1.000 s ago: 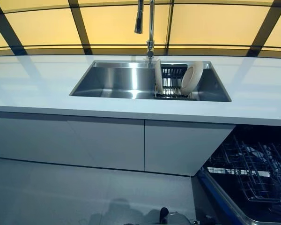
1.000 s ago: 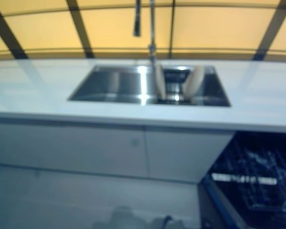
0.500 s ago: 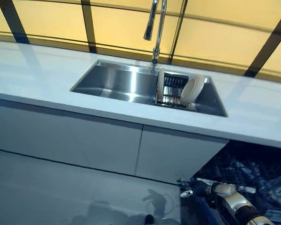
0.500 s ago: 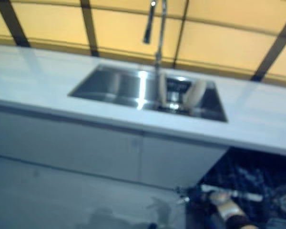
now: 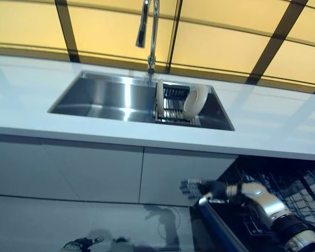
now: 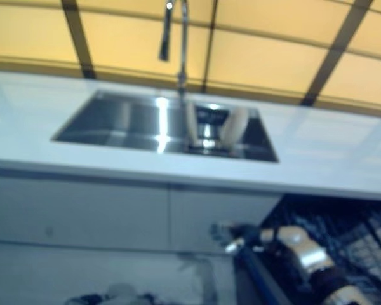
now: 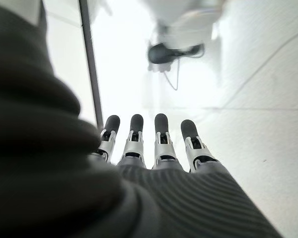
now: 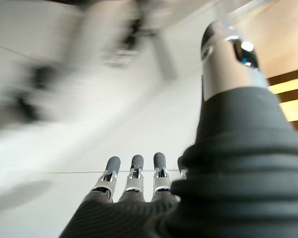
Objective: Take plates into dishwasher
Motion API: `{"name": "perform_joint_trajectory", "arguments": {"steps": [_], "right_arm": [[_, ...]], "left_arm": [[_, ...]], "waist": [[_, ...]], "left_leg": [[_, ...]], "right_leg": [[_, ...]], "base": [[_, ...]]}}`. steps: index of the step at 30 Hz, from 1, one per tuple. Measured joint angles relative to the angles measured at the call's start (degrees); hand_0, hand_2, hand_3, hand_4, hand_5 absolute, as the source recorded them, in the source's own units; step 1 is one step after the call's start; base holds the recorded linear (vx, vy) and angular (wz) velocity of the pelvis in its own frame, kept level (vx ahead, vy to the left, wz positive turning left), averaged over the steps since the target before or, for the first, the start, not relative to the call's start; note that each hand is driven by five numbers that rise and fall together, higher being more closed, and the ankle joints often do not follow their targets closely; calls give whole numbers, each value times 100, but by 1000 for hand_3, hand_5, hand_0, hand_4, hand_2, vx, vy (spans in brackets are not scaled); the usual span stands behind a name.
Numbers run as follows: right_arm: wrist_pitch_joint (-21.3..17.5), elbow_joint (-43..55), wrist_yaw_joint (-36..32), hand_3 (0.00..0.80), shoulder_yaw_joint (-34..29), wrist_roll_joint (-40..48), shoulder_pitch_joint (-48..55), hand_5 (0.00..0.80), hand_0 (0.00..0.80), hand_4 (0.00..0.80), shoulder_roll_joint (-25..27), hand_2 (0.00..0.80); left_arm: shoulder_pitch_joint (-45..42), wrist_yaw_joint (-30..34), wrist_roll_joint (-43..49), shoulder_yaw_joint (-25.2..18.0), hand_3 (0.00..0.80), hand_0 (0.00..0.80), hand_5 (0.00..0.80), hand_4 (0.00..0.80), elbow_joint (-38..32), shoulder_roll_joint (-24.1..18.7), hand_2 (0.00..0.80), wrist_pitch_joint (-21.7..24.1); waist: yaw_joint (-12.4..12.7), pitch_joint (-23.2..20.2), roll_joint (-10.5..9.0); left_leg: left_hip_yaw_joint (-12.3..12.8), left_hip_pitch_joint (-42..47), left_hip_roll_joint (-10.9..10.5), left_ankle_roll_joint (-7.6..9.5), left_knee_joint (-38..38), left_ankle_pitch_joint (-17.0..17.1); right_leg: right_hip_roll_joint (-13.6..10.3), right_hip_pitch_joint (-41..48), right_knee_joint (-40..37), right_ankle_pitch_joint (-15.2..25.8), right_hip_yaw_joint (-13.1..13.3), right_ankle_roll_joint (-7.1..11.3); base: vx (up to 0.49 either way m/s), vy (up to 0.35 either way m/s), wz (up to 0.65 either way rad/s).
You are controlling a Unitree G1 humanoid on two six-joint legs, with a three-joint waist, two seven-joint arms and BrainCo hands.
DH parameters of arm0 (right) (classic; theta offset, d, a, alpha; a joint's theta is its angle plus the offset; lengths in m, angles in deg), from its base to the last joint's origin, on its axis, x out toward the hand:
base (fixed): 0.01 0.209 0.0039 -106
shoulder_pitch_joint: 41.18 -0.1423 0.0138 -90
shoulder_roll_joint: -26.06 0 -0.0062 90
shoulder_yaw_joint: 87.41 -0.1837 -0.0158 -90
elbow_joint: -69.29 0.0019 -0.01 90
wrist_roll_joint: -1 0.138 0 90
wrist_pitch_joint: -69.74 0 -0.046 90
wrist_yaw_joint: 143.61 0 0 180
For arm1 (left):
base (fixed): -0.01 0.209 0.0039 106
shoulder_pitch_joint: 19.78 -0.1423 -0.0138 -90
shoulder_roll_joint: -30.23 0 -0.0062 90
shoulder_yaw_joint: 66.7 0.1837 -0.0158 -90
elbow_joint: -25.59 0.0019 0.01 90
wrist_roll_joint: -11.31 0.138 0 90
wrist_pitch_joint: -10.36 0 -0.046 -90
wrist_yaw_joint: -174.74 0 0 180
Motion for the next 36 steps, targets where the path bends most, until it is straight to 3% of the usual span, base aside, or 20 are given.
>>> {"name": "perform_joint_trajectory", "arguments": {"steps": [5, 10, 13, 18, 19, 21, 22, 23, 24, 27, 30, 31, 32, 35, 36], "right_arm": [[38, -35, 671, 0, -813, 1199, -769, 0, 0, 0, -153, 0], [-214, -518, 1689, 0, -1374, 2625, -1784, 0, 0, 0, -124, 0], [-481, -857, 2587, 0, -1572, 3185, -2386, 0, 0, 0, -71, 0], [-870, -1579, 4336, 0, -1713, 3274, -3042, 0, 0, 0, 418, 0], [-912, -1689, 4646, 0, -1710, 3247, -3105, 0, 0, 0, 497, 0], [-924, -1947, 5181, 0, -1671, 3126, -3144, 0, 0, 0, 627, 0], [-913, -2108, 5445, 0, -1632, 3028, -3133, 0, 0, 0, 673, 0], [-896, -2207, 5617, 0, -1624, 2942, -3133, 0, 0, 0, 718, 0], [-891, -2369, 5884, 0, -1603, 2828, -3172, 0, 0, 0, 798, 0], [-883, -2893, 6376, 0, -1143, 2436, -3701, 0, 0, 0, 850, 0], [-754, -3025, 6406, 0, -678, 2091, -3947, 0, 0, 0, 998, 0], [-738, -3122, 6392, 0, -549, 1856, -4073, 0, 0, 0, 1031, 0], [-703, -3199, 6381, 0, -470, 1634, -4227, 0, 0, 0, 1054, 0], [-590, -3384, 6435, 0, -65, 1081, -4456, 0, 0, 0, 1187, 0], [-556, -3487, 6433, 0, -64, 1064, -4503, 0, 0, 0, 1196, 0]], "left_arm": [[-404, 74, 59, 7, 0, 0, 0, 0, 192, 8, 0, 62], [-581, 81, 60, 76, 0, 0, 0, 0, 259, 67, 0, 142], [-551, 60, 56, 120, 0, 0, 0, 0, 252, 100, 0, 246], [-355, 58, 56, 252, 0, 0, 0, 0, 252, 158, 0, 242], [-293, 61, 58, 350, 0, 0, 0, 0, 261, 170, 0, 224], [-187, 78, 59, 581, 0, 0, 0, 0, 278, 236, 0, 218], [-183, 75, 55, 674, 0, 0, 0, 0, 256, 204, 0, 204], [-186, 72, 54, 680, 0, 0, 0, 0, 257, 172, 0, 189], [-201, 49, 26, 674, 0, 0, 0, 0, 256, 76, 0, 164], [-89, -5, -106, 660, 0, 0, 0, 0, 241, -212, 0, 46], [-56, -90, -304, 550, 0, 0, 0, 0, 152, -223, 0, -23], [-52, -92, -336, 551, 0, 0, 0, 0, 134, -213, 0, -32], [-40, -125, -357, 555, 0, 0, 0, 0, 130, -112, 0, -38], [-96, -206, -405, 549, 0, 0, 0, 0, 127, 211, 0, -51], [-97, -215, -405, 549, 0, 0, 0, 0, 129, 243, 0, -49]], "waist": [[71, -89, -139], [84, -54, -78], [85, -61, -24], [187, -56, -6], [183, -28, 35], [30, 140, 303], [7, 193, 325], [-5, 207, 312], [39, 253, 257], [-74, 417, 10], [-93, 459, -49], [-99, 387, -205], [-75, 435, -147], [-31, 411, 133], [19, 404, 148]], "left_leg": [[20, 44, -190, 101, -80, -73], [41, 169, -194, 71, -102, -115], [70, 209, -193, 49, -68, -165], [120, 229, -260, 98, -14, -281], [99, 244, -275, 146, -50, -332], [-14, 422, -185, 246, -197, -260], [-6, 533, -191, 289, -268, -227], [29, 593, -228, 291, -294, -235], [143, 636, -295, 269, -344, -264], [174, 599, -246, 251, -237, -292], [137, 483, 10, 60, -97, -370], [142, 494, -4, -68, -34, -402], [112, 534, 122, -248, 19, -425], [-1, 633, 463, -207, -237, -356], [1, 664, 490, -189, -298, -334]], "right_leg": [[-130, 40, -125, -28, 258, 106], [-110, 293, -416, 40, 245, 135], [-101, 357, -514, 51, 255, 141], [-151, 383, -468, 49, 270, 185], [-183, 255, -135, -17, 271, 243], [-284, -598, 1732, 34, 336, 334], [-426, -954, 2384, -1, 451, 426], [-562, -1107, 2447, -44, 471, 485], [-844, -1276, 1987, -9, 472, 559], [-989, -1458, 526, 336, 505, 890], [-814, -1277, 680, 382, 462, 803], [-834, -1012, 438, 361, 403, 810], [-680, -857, 196, 658, 345, 319], [-249, -636, -178, 738, 137, 127], [-206, -631, -203, 738, 135, 100]], "base": [[103, -15, 7], [111, 17, 0], [95, 70, -5], [94, 149, -3], [75, 163, 2], [116, -5, 19], [141, -179, 22], [131, -343, 1], [66, -323, -19], [-23, -271, -8], [75, -148, 40], [142, -87, 35], [108, -46, 20], [88, 0, 6], [57, 27, -6]]}}
